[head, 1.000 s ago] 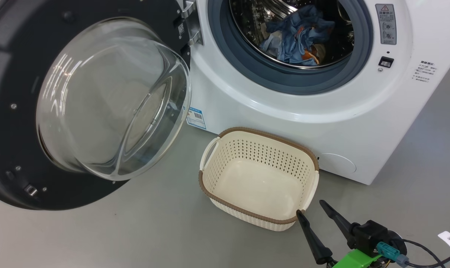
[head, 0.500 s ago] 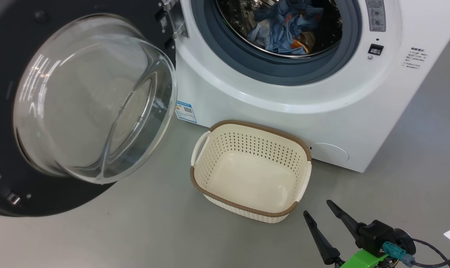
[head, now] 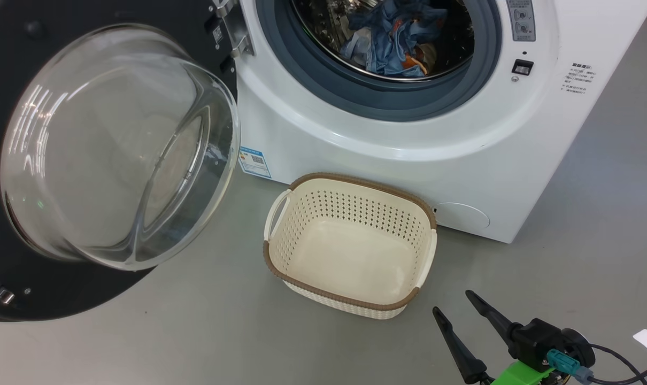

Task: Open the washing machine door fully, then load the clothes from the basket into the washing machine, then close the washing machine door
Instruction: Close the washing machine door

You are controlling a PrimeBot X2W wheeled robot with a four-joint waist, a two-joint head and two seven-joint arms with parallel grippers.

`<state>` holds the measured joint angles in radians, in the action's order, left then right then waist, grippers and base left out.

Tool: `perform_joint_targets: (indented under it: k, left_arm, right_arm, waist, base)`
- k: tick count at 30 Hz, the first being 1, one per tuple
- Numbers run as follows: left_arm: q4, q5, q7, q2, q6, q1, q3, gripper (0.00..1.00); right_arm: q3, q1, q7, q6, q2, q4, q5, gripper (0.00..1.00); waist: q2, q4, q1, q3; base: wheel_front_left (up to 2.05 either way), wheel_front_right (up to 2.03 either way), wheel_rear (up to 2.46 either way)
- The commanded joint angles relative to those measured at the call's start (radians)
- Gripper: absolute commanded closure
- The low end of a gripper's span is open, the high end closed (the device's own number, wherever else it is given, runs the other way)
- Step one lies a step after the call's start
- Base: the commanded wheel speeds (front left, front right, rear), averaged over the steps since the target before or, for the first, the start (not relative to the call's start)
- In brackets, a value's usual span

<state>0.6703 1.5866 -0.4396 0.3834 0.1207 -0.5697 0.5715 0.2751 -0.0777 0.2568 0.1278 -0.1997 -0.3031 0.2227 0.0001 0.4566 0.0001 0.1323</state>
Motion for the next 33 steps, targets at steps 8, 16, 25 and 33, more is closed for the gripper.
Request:
perform_joint_targets:
  k: [8,16,25,33]
  left_arm:
    - [-0.048,0.043,-0.147,0.034,0.010,0.027,-0.007,1.00]
    - [-0.120,0.084,-0.296,-0.001,0.010,0.080,-0.012,1.00]
    - [-0.304,0.098,-0.425,-0.068,0.010,0.166,-0.027,1.00]
    - [-0.501,0.121,-0.514,-0.150,0.010,0.253,-0.030,1.00]
  right_arm:
    - [0.030,0.000,0.005,0.003,-0.012,0.017,0.003,0.00]
    - [0.018,-0.001,0.005,0.003,-0.005,0.018,0.002,0.00]
    - [-0.014,-0.005,0.005,0.003,0.040,0.024,-0.002,0.00]
    - [-0.035,-0.014,0.005,0.003,0.076,0.031,-0.008,0.00]
  waist:
    - [-0.0001,0.001,-0.0001,-0.002]
    - [-0.0001,0.005,-0.0001,0.003]
    - [-0.0001,0.003,-0.0001,0.009]
    - [-0.0001,-0.010,-0.0001,0.017]
  base:
    - [0.00,0.00,0.00]
    - [0.00,0.00,0.00]
    - [0.00,0.00,0.00]
    - [0.00,0.00,0.00]
